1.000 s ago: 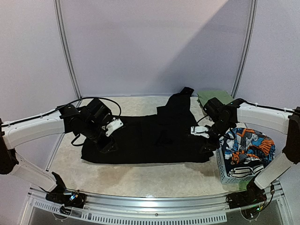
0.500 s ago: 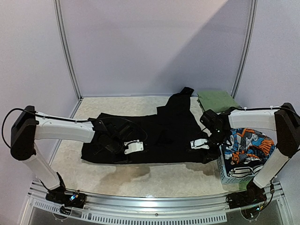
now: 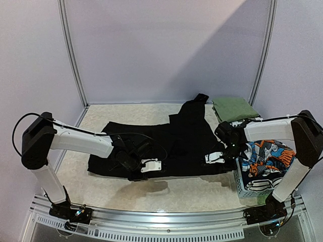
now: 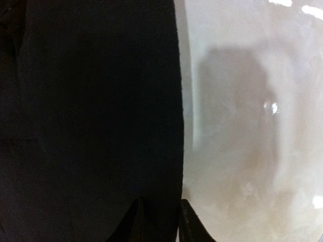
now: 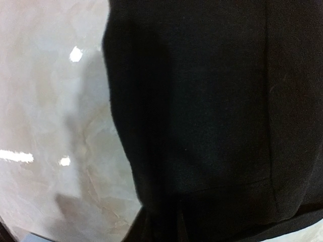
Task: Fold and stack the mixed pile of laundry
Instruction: Adjust the 1/3-folded shirt at the center of the board.
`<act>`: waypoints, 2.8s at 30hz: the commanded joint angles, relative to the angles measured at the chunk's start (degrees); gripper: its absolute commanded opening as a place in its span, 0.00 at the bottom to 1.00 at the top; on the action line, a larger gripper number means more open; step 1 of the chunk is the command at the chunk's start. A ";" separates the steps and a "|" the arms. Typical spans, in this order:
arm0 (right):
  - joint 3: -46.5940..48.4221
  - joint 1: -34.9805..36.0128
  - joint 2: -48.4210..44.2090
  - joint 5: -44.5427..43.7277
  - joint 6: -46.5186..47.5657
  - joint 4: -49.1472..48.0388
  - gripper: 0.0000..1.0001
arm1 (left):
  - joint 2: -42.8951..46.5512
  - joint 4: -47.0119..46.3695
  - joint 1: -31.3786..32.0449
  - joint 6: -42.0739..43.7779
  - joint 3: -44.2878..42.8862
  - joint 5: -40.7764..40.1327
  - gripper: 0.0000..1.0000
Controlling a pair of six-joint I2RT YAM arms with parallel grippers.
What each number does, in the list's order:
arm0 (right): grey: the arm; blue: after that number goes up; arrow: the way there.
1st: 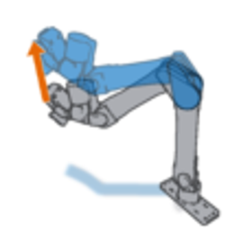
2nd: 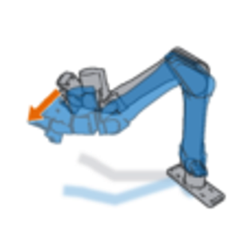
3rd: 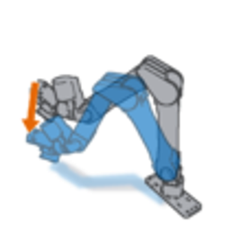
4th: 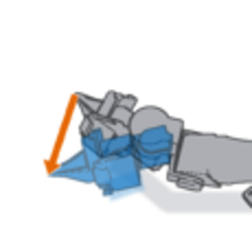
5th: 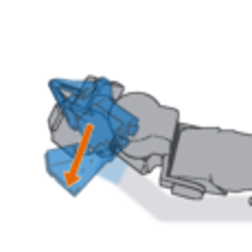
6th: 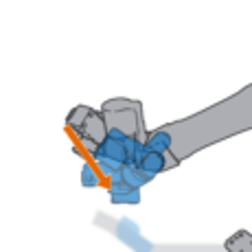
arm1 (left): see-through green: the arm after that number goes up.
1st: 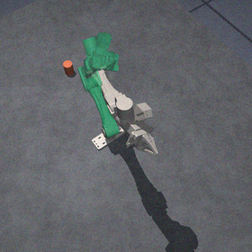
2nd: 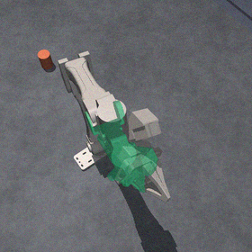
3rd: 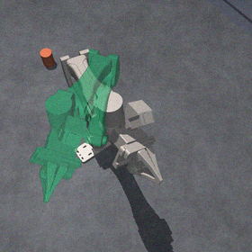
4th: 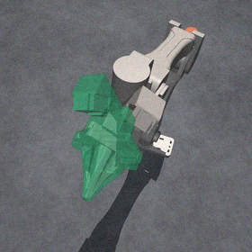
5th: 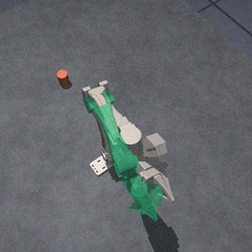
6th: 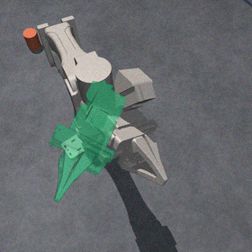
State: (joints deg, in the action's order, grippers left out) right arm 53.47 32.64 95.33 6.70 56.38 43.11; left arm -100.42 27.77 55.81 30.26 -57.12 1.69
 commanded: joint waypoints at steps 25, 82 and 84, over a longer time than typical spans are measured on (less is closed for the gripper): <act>0.24 7.45 -19.98 2.80 -6.22 8.00 0.46 | 10.34 7.60 2.04 -20.07 -8.69 -4.89 0.64; 4.23 -1.62 2.76 14.92 -19.55 -0.84 0.48 | 12.75 -43.44 -22.69 -68.60 4.98 5.03 0.00; 4.18 -1.67 2.80 14.88 -19.59 -0.82 0.48 | 16.90 -41.89 -21.91 -66.98 7.95 -0.83 0.00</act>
State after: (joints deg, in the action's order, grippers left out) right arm 58.11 31.07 97.47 22.17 36.86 41.54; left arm -90.15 -19.66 33.32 -39.90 -53.45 11.88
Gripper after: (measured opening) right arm 0.478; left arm 0.008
